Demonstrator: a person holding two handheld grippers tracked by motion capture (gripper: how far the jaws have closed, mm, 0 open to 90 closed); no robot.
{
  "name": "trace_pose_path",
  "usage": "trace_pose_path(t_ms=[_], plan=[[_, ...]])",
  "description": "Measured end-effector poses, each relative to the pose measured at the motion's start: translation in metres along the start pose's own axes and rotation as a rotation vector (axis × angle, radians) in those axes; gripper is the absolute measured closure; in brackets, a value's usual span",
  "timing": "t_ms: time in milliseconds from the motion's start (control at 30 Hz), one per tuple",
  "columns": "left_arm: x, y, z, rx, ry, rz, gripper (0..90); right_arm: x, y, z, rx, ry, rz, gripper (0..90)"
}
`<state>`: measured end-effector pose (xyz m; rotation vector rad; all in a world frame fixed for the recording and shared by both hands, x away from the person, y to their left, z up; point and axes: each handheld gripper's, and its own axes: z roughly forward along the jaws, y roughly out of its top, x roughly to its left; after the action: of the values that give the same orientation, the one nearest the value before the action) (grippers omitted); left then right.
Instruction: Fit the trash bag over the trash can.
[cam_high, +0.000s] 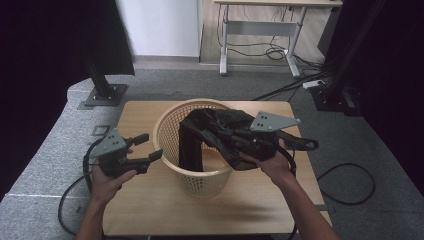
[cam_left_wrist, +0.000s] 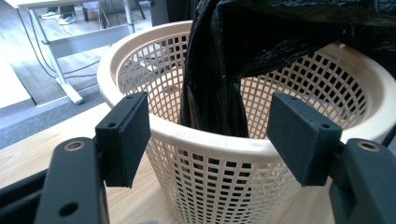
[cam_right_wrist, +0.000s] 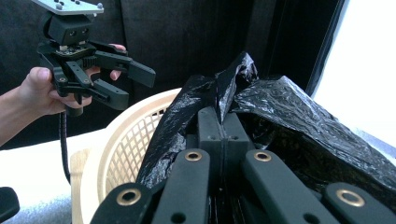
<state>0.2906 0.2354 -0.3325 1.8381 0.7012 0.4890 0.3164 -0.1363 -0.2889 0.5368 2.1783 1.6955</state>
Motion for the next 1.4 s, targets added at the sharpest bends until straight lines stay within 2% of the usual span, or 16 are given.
trace_pose_path(t_ms=[200, 367, 833, 1033, 1233, 1367, 1400], plan=[[0.001, 0.005, 0.002, -0.002, -0.007, 0.000, 30.3, 0.001, 0.002, 0.005, 0.000, 0.017, 0.003, 88.8], [0.004, 0.009, 0.004, -0.018, -0.030, -0.011, 30.8, 0.004, 0.005, 0.007, -0.008, 0.025, -0.004, 88.9], [0.011, 0.023, 0.021, -0.031, -0.091, -0.024, 32.2, 0.009, 0.011, 0.017, -0.012, 0.046, -0.012, 88.9], [0.016, 0.029, 0.029, -0.021, -0.108, -0.018, 33.8, 0.012, 0.013, 0.021, -0.016, 0.054, -0.018, 88.9], [0.016, 0.034, 0.036, -0.002, -0.098, -0.011, 40.5, 0.014, 0.014, 0.024, -0.025, 0.060, -0.013, 88.9], [0.015, 0.037, 0.041, 0.010, -0.109, 0.003, 49.2, 0.014, 0.014, 0.023, -0.035, 0.064, -0.010, 88.9], [0.014, 0.038, 0.042, 0.012, -0.116, 0.006, 54.0, 0.014, 0.014, 0.022, -0.038, 0.064, -0.007, 88.9]])
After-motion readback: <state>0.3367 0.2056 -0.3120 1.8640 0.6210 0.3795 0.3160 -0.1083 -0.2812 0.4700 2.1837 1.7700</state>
